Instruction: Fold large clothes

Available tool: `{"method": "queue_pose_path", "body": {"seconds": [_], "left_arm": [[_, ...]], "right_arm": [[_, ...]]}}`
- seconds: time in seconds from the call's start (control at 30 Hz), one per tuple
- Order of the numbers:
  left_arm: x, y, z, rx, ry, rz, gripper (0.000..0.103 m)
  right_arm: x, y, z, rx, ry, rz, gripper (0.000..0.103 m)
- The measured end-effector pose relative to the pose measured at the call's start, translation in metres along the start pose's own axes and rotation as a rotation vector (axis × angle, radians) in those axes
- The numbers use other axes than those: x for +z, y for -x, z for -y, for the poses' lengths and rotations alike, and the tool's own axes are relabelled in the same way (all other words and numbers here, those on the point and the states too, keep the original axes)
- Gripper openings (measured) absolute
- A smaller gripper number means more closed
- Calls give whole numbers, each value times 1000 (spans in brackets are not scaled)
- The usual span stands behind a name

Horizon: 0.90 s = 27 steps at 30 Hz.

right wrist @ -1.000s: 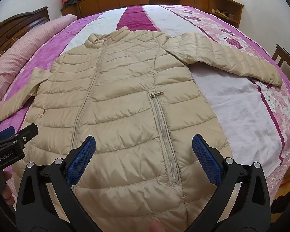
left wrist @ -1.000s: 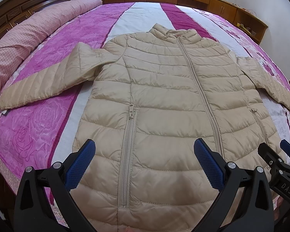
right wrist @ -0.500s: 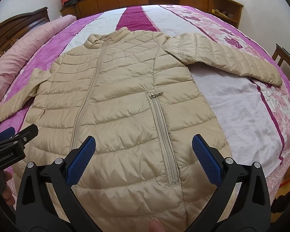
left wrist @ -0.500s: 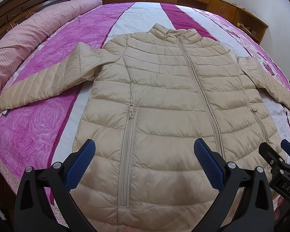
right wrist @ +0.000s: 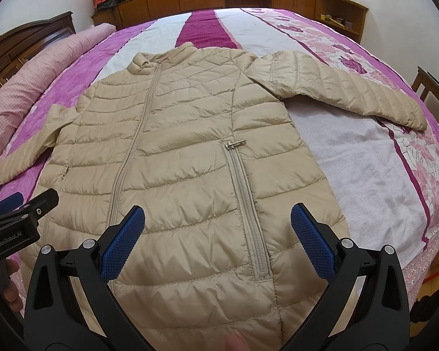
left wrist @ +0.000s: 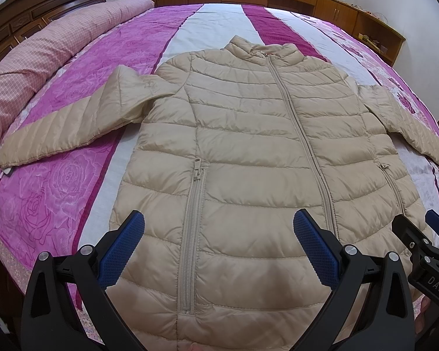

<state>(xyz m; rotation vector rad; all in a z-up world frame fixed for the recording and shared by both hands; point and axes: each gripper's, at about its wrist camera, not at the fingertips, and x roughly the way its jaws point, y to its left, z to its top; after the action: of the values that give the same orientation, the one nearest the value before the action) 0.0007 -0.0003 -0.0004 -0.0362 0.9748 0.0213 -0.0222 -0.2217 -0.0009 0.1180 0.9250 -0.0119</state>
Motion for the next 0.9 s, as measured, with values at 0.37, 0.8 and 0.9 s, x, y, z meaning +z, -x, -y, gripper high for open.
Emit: {"method": "queue_pose_path", "body": {"seconds": [0.37,0.8,0.9], "left_arm": [[-7,-2,1,-3,0,-2,98],[0,-5,10,-11,-7,-23,98],[1,-7,11,-13,-6,-30,98]], "right_arm": [[-1,-1,-1,2,2,1,100],[10,1,27,62,-53,-1,100],[16,2,43,69,-78,13,100]]}}
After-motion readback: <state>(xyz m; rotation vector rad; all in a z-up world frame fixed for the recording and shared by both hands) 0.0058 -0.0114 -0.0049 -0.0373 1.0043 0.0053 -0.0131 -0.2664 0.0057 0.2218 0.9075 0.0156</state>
